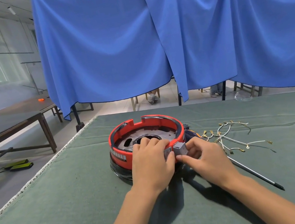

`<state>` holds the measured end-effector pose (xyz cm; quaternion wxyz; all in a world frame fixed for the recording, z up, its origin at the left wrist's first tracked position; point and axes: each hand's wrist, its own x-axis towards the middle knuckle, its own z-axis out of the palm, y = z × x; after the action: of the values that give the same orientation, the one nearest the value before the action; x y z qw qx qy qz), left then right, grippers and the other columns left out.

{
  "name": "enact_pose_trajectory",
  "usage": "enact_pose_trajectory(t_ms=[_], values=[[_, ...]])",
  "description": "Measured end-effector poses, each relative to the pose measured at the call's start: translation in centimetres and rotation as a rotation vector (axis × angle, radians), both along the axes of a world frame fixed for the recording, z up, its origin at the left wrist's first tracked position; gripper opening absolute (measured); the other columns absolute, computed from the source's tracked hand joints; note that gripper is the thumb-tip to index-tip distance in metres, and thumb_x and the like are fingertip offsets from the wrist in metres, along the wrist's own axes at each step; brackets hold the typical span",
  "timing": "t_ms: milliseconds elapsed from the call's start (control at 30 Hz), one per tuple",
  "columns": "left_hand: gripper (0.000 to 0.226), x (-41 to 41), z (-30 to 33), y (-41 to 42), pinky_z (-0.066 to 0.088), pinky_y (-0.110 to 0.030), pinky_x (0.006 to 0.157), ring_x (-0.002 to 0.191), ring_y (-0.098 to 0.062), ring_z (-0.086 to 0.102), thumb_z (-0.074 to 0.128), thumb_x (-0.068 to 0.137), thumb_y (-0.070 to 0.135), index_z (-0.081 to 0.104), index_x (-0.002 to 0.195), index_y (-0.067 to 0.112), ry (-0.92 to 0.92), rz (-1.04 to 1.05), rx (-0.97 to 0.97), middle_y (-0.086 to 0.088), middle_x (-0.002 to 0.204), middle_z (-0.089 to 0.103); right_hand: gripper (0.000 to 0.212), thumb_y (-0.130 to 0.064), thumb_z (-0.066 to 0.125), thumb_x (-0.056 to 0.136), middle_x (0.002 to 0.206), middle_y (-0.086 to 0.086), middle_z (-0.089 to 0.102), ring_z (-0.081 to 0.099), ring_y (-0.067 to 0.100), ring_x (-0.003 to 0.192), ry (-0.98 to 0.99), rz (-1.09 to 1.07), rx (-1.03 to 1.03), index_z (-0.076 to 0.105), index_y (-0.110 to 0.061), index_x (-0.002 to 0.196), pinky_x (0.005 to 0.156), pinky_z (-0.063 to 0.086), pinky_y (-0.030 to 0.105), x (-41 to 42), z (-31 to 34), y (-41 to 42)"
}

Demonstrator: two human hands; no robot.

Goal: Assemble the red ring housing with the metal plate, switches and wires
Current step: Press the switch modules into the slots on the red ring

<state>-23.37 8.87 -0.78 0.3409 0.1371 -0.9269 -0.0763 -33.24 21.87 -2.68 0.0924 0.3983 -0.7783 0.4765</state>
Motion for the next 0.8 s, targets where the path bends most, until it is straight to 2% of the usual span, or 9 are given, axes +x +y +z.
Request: enact_pose_trajectory(t_ms=[100,200,367,467,533,633,700,800], values=[[0.038,0.1,0.0,-0.1,0.027,-0.029,0.093,0.11,-0.013,0.046,0.046,0.086,0.042,0.062,0.118,0.03,0.014,-0.03,0.022,0.012,0.114,0.062,0.023,-0.032,0.08,0.073,0.06,-0.01,0.066,0.061,0.005,0.056,-0.004,0.016,0.005,0.059,-0.024,0.074,0.056,0.048,0.022,0.2,0.0,-0.1],[0.041,0.3,0.2,-0.1,0.028,-0.029,0.089,0.103,-0.012,0.051,0.04,0.083,0.042,0.068,0.11,0.029,0.062,-0.051,0.052,0.012,0.107,0.066,0.026,-0.037,0.079,0.074,0.059,-0.01,0.065,0.06,0.004,0.057,0.011,0.011,0.016,0.055,-0.028,0.07,0.057,0.046,0.021,0.1,0.1,0.1],[0.035,0.5,0.2,0.0,0.031,-0.028,0.083,0.093,-0.01,0.056,0.046,0.082,0.042,0.073,0.099,0.029,0.138,-0.075,0.098,0.013,0.097,0.07,0.035,-0.046,0.074,0.075,0.051,-0.016,0.054,0.051,0.003,0.056,0.072,-0.018,0.073,0.045,-0.028,0.065,0.055,0.039,0.021,0.4,0.2,0.0],[0.038,0.7,0.3,-0.4,0.031,-0.026,0.076,0.084,-0.007,0.057,0.045,0.082,0.052,0.075,0.086,0.03,0.185,-0.092,0.106,0.015,0.086,0.071,0.039,-0.065,0.059,0.076,0.053,-0.016,0.05,0.047,0.002,0.054,0.188,-0.016,0.2,0.038,-0.035,0.063,0.054,0.035,0.024,0.6,0.5,0.2],[0.037,0.9,0.4,-0.9,0.029,-0.026,0.073,0.078,-0.008,0.056,0.05,0.082,0.053,0.075,0.073,0.028,0.248,-0.087,0.151,0.016,0.075,0.071,0.042,-0.074,0.045,0.079,0.059,-0.014,0.051,0.047,0.005,0.059,0.226,0.034,0.26,0.039,-0.034,0.069,0.056,0.036,0.027,0.8,0.7,0.3],[0.035,1.2,0.3,-1.4,0.031,-0.027,0.076,0.076,-0.007,0.052,0.056,0.08,0.053,0.073,0.064,0.027,0.295,-0.09,0.197,0.016,0.067,0.068,0.041,-0.07,0.036,0.086,0.066,-0.012,0.052,0.048,0.008,0.067,0.231,0.103,0.318,0.04,-0.03,0.079,0.062,0.038,0.033,1.2,0.6,0.1],[0.038,1.4,0.3,-1.4,0.032,-0.028,0.077,0.078,-0.006,0.053,0.052,0.079,0.057,0.073,0.067,0.027,0.279,-0.111,0.171,0.018,0.069,0.068,0.035,-0.064,0.039,0.09,0.065,-0.012,0.053,0.05,0.011,0.069,0.249,0.095,0.316,0.04,-0.03,0.079,0.062,0.038,0.034,1.4,0.7,0.0],[0.043,1.6,0.5,-1.3,0.034,-0.028,0.079,0.083,-0.006,0.054,0.049,0.076,0.061,0.075,0.079,0.026,0.218,-0.151,0.133,0.017,0.079,0.069,0.034,-0.057,0.04,0.093,0.075,-0.006,0.064,0.059,0.015,0.078,0.256,0.049,0.289,0.051,-0.026,0.084,0.064,0.04,0.036,1.7,0.7,0.0]])
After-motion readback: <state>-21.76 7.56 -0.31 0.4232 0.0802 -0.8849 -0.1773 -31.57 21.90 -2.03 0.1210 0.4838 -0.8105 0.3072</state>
